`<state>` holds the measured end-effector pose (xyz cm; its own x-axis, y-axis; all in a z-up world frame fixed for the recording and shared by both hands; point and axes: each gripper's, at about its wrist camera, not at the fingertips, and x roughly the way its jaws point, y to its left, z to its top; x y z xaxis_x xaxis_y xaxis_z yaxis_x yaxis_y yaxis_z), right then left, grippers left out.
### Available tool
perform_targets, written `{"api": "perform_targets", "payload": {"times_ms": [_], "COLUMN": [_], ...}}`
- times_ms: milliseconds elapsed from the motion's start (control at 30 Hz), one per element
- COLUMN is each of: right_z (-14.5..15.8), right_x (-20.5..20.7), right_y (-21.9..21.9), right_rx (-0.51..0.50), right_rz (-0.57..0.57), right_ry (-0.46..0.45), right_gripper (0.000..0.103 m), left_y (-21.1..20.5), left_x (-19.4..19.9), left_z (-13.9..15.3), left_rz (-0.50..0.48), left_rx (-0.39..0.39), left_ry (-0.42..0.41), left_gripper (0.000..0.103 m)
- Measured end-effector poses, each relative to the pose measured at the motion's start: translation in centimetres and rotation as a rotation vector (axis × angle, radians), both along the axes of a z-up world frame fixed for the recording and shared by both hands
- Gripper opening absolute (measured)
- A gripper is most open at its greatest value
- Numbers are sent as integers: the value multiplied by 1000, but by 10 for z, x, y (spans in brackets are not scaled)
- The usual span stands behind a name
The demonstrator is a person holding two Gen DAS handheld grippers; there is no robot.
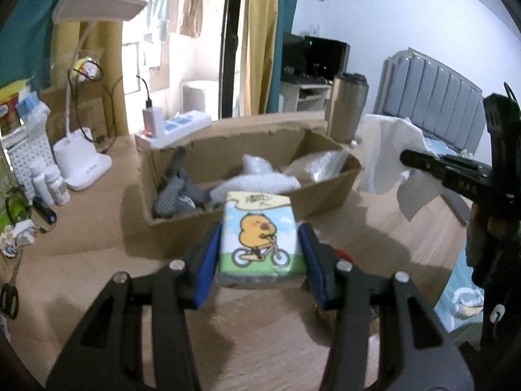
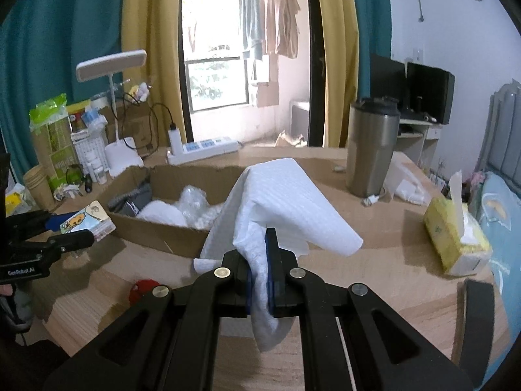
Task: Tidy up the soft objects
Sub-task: 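Carry the towel in the right tool and tissue pack in the left tool over the box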
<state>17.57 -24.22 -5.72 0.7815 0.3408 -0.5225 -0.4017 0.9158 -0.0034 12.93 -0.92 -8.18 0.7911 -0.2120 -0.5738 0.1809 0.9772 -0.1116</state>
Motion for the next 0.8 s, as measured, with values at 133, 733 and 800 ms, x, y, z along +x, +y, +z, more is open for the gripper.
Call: {"api": "perform_targets", "payload": {"times_ms": [133,733,800], "right_z": [12,34,34], "right_x": [-2,6,9], "right_y": [1,28,31], "right_rx": [11,33,39], "right_rz": [10,91,100], "right_ry": [-31,-105,-105], "right_gripper": [8,8,8], "left_y": [8,29,30], "left_x": [-1,4,6], "left_z": [11,37,37], "left_rz": [18,69,80], "left_rx": [-15,-20,-21], "left_ry": [-29,-140,-148], "left_gripper": [49,49,49]}}
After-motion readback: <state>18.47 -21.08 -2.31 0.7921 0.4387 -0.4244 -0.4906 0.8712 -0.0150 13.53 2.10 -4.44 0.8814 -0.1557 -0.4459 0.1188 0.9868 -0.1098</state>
